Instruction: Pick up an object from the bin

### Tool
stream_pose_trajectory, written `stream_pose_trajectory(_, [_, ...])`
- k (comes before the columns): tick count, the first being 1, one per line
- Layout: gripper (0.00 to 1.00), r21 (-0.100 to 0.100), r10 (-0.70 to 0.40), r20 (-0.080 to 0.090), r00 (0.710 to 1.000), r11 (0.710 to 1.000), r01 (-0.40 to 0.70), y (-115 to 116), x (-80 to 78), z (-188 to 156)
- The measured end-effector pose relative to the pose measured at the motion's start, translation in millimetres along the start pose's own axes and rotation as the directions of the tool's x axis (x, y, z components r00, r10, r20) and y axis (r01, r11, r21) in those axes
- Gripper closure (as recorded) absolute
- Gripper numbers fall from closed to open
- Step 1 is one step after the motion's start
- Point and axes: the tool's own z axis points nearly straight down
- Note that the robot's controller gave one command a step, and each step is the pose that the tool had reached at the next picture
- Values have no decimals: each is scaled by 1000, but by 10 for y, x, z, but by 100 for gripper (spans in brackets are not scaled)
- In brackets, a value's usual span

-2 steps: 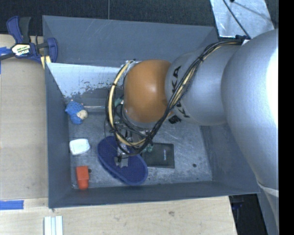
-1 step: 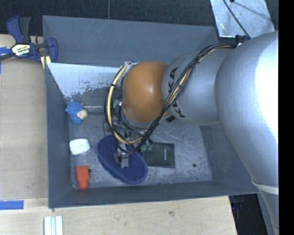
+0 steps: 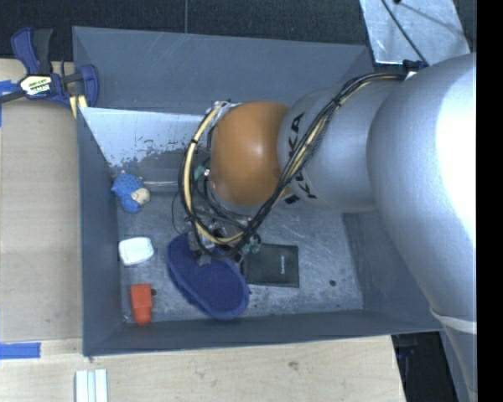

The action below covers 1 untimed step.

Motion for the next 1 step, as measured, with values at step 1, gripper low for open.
stream_pose_trajectory(1, [100,2,110,-9,994,994,-110,167,113,-91])
